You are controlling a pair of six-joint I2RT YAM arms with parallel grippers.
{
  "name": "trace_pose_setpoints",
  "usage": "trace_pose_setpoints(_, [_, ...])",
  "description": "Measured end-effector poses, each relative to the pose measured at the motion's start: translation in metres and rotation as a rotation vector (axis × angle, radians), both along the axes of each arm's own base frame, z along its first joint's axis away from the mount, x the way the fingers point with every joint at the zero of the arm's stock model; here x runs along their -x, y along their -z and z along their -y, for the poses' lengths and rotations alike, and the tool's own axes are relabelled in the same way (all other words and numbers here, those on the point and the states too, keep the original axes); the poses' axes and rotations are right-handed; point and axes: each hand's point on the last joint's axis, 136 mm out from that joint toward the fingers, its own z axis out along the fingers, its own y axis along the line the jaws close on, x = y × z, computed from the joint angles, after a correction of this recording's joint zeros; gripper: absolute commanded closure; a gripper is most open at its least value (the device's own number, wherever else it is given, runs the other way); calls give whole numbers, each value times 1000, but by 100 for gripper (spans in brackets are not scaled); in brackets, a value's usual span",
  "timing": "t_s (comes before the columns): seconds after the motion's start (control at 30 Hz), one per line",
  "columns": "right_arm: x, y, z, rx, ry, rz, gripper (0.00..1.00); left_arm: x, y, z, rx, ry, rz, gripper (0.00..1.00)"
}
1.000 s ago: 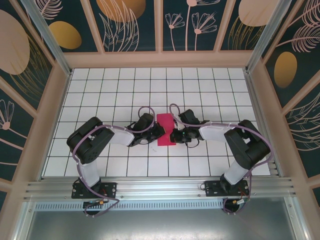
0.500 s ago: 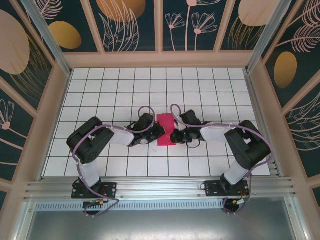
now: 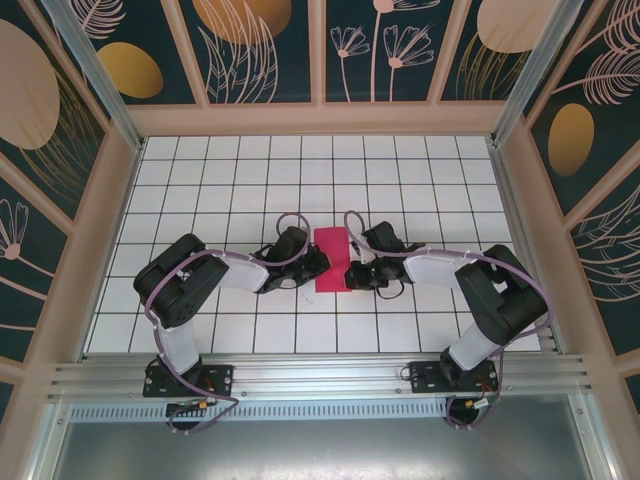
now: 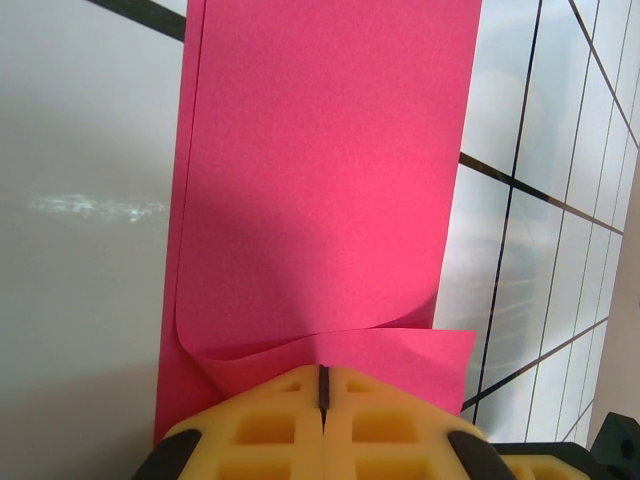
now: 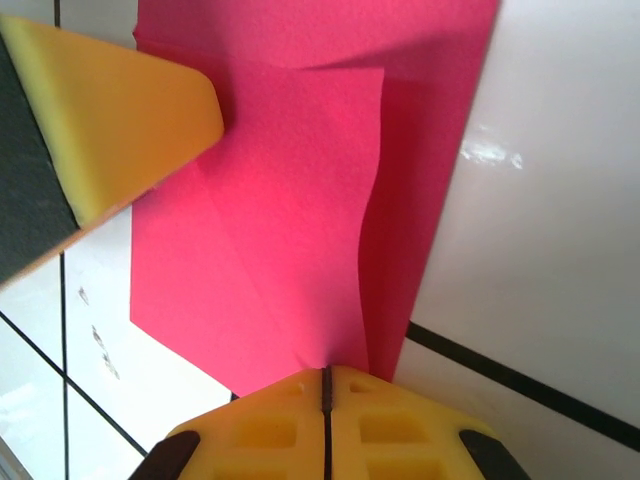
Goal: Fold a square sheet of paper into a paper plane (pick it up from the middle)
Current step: Fold the triangle a second time at the center of the table.
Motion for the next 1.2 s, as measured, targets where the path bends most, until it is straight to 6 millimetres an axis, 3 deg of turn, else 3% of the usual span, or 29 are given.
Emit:
trace_pose_setpoints(0.6, [4,0,8,42,-14,8,93,1,0,1,0,4,0,92])
trace_pose_setpoints(0.9, [20,-8,29,111,9,-35,93,1,0,1,0,4,0,92])
trace_pose_setpoints(1.2, [14,-31,5,-13,2,-31,92,1,0,1,0,4,0,92])
